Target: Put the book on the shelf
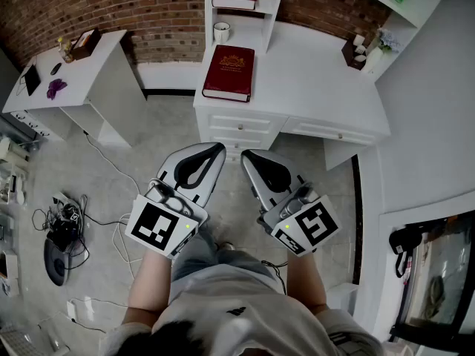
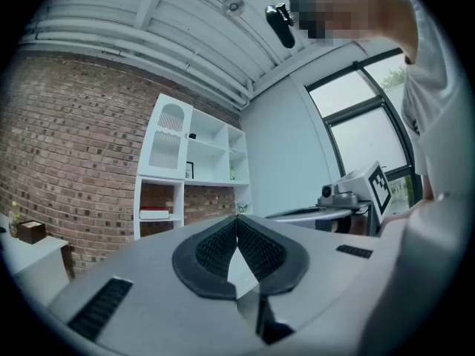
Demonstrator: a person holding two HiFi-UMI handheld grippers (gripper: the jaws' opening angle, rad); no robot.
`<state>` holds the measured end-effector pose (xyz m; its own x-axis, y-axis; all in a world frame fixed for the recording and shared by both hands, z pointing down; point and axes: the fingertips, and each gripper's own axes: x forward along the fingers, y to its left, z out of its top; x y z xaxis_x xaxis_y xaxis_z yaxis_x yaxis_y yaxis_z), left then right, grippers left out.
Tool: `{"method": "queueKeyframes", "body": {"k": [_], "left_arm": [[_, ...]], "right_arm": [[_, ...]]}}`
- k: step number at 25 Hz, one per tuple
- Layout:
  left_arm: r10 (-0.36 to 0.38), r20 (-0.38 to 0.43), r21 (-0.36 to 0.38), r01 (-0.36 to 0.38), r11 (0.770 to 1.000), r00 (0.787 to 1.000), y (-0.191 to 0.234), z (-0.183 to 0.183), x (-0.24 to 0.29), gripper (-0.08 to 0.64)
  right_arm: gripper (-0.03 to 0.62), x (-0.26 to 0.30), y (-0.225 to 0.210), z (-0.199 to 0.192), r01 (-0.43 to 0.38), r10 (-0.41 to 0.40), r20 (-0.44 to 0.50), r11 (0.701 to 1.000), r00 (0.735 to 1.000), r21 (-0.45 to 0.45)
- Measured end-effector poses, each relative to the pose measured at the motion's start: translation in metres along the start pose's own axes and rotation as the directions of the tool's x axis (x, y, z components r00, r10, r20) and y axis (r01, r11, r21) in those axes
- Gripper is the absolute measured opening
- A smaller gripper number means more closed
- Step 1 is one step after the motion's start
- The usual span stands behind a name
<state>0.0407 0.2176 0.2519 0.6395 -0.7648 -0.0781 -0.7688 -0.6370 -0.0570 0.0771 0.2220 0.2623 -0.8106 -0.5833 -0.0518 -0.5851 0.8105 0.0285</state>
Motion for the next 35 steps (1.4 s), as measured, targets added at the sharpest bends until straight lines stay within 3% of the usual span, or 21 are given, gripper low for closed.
{"method": "queueKeyframes", "body": {"k": [16,26,35], "left_arm": [[-0.078,-0.036,-0.013,0.078,0.997,0.996,0.076,-0.011,0.019,0.014],[-0.143,-0.047,0.038,0.144,0.989,0.989,0.129,-0.023,0.035,0.014],[-0.180,-0.032,0.010,0.180,0.984,0.983,0.160,-0.035,0.045,0.014]], "right_arm": [[0.008,0.073,-0.022,-0.005,0.096,-0.096,-0.018,0.995,0.995,0.005],[0.009,0.132,-0.040,-0.012,0.141,-0.141,-0.015,0.990,0.990,-0.005],[0.009,0.157,-0.054,-0.024,0.209,-0.209,-0.044,0.978,0.977,-0.005]]}}
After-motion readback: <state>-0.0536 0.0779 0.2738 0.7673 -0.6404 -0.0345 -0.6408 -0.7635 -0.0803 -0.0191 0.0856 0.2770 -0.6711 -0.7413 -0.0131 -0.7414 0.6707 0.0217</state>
